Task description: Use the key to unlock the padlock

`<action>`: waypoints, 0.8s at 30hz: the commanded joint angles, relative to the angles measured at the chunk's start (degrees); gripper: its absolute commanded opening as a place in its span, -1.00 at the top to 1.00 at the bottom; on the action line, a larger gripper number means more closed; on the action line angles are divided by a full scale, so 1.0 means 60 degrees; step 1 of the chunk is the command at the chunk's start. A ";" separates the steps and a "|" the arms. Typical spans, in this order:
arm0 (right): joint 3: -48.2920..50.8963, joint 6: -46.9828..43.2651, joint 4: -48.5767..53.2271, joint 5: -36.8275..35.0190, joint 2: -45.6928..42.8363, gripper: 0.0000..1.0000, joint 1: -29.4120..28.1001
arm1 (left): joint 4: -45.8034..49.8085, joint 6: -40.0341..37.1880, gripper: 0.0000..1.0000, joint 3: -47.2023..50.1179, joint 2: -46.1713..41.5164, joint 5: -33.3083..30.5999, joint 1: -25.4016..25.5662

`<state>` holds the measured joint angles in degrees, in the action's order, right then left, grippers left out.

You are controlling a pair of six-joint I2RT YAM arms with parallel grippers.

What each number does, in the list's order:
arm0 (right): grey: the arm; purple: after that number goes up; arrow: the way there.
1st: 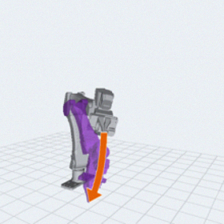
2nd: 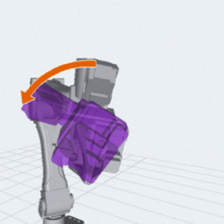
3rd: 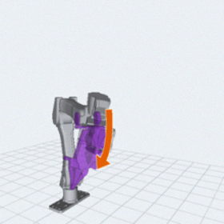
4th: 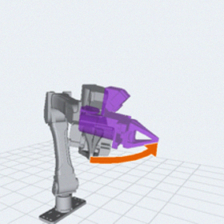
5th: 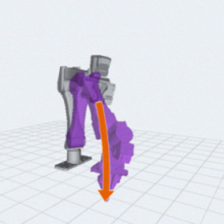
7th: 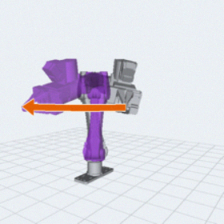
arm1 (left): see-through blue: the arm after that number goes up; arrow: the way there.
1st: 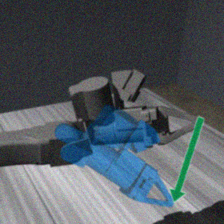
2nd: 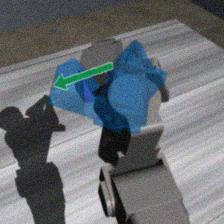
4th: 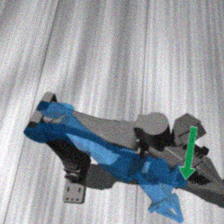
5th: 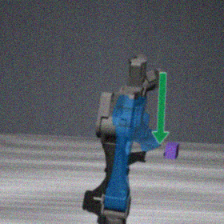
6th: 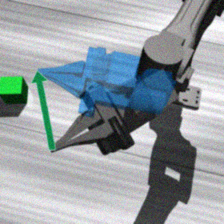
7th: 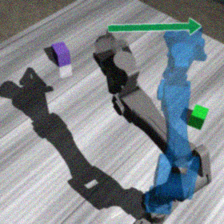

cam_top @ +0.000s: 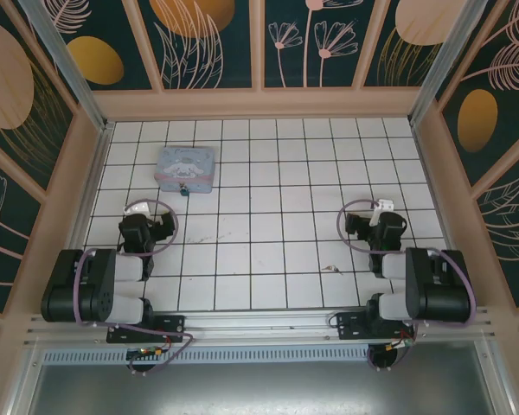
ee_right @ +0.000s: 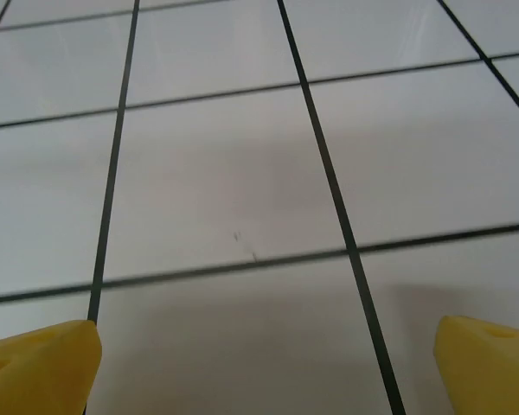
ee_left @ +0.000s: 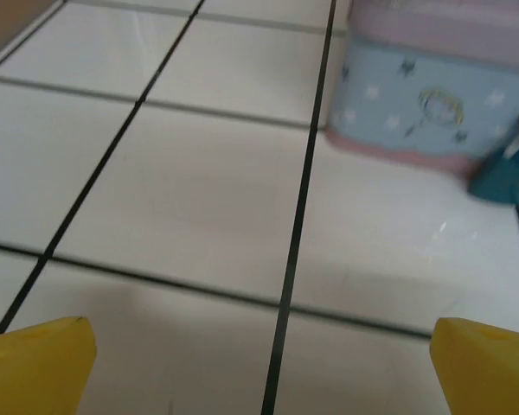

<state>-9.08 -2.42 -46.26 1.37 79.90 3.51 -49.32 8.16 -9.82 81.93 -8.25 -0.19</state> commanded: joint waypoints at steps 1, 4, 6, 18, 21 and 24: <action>-0.0778 0.0537 -0.4097 0.0050 0.1391 -0.98 -0.0234 | -0.3971 -0.0526 -0.97 -0.0604 0.0860 -0.0352 0.0174; -0.0774 0.0543 -0.4098 0.0052 0.1391 -0.98 -0.0235 | -0.3969 -0.0526 -0.98 -0.0604 0.0859 -0.0353 0.0163; -0.0780 0.0545 -0.4104 0.0053 0.1382 -0.98 -0.0241 | -0.3967 -0.0525 -0.98 -0.0604 0.0866 -0.0352 0.0176; -0.0781 0.0565 -0.4089 0.0124 0.1388 -0.98 -0.0190 | -0.3439 -0.0549 -0.98 -0.0760 0.0514 -0.0296 0.0177; -0.0806 0.0567 -0.4043 0.0088 0.1345 -0.97 -0.0189 | -0.3154 -0.0540 -0.98 -0.0780 0.0190 -0.0354 0.0177; -0.1591 0.0557 -0.2315 0.0162 0.0841 -0.97 -0.0189 | -0.2786 -0.0496 -0.98 -0.0750 -0.0293 -0.0470 0.0170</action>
<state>-13.85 -0.43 -64.16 1.43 87.20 2.90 -66.63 6.00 -13.19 83.33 -9.69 0.45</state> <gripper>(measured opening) 0.988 0.989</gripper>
